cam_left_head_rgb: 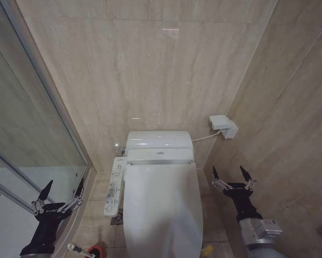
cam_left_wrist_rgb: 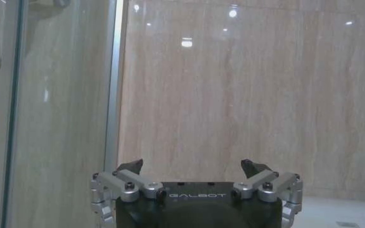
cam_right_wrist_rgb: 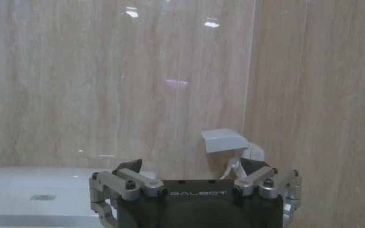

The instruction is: Open the toilet lid, clean the toilet bowl with a toilet brush, close the toilet lid, and flush.

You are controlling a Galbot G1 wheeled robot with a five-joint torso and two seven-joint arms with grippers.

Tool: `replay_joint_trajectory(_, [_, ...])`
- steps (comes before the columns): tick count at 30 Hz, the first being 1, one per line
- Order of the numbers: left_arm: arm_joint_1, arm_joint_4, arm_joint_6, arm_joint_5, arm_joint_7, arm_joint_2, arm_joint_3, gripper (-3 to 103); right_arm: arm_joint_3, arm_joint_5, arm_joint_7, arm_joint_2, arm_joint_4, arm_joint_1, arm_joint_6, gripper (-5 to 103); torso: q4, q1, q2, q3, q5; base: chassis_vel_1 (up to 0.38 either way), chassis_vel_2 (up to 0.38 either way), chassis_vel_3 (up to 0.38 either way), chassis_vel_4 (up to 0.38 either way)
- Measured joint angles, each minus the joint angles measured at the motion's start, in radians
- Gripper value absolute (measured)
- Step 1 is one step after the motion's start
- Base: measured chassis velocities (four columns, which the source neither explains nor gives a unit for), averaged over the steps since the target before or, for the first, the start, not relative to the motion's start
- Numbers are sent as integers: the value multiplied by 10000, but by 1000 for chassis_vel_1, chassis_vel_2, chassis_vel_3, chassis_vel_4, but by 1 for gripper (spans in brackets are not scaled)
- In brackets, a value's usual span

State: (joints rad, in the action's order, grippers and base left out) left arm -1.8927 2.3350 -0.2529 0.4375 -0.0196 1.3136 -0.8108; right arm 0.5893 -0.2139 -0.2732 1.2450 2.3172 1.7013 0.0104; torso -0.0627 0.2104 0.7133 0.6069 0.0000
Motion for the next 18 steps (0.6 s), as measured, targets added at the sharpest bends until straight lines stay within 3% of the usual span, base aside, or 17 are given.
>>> replay_joint_trajectory(18, [-1,-1,0,0,-1,0,-1,100,0,0,0,0,0,3,0,100,-2,-8,2,-3,1,72,-68,-67,66])
